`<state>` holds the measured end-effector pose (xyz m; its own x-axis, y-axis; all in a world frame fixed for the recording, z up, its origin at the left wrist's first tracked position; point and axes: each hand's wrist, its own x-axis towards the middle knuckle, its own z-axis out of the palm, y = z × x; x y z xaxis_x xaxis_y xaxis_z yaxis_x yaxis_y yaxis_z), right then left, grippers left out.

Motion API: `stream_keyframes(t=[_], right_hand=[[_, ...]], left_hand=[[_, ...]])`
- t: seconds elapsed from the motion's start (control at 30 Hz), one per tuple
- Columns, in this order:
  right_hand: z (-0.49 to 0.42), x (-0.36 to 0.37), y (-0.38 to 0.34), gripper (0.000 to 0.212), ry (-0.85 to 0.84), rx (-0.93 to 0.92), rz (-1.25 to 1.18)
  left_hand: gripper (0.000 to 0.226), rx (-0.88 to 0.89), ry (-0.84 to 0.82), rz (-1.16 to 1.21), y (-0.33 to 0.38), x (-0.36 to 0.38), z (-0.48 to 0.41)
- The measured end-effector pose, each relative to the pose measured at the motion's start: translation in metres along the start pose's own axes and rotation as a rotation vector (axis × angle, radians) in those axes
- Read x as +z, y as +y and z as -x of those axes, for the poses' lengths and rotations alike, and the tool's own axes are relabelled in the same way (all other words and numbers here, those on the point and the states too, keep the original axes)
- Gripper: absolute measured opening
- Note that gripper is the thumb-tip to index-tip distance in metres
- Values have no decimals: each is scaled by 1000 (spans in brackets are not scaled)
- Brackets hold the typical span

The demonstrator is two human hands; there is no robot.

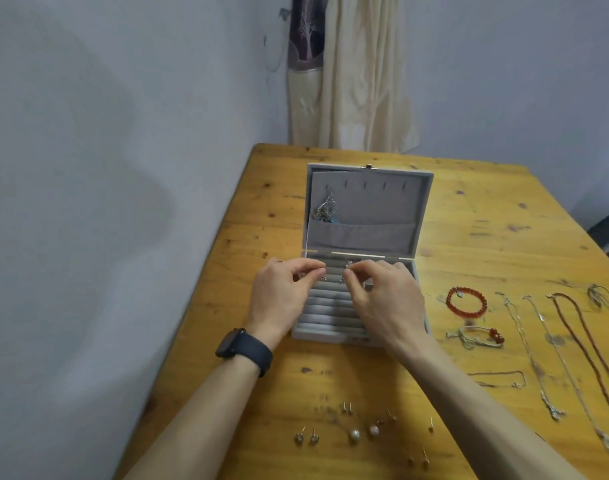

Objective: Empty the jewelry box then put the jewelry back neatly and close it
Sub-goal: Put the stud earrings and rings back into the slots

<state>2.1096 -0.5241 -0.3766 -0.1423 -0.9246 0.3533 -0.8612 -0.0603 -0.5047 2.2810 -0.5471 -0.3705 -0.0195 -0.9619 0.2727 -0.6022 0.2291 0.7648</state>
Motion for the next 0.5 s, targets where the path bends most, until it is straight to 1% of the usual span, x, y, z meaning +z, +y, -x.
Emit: stream_keyframes(t=[0.07,0.17,0.27,0.37,0.5], right_hand=[[-8,7,1,24,12,8,53],[-18,15,0,24,18,-9,137],[-27,21,-1,23,14,-43,212],[-34,26,-2,23,-2,-72,304],[-39,27,-3,26,-19,-129,389]], left_hand=[[12,62,37,-102,-7,8,-7],[11,87,38,-208,-17,15,-18],[10,80,25,-202,-22,19,-27],[12,76,-8,-248,-23,23,-32],[12,86,-1,-271,-27,25,-36]])
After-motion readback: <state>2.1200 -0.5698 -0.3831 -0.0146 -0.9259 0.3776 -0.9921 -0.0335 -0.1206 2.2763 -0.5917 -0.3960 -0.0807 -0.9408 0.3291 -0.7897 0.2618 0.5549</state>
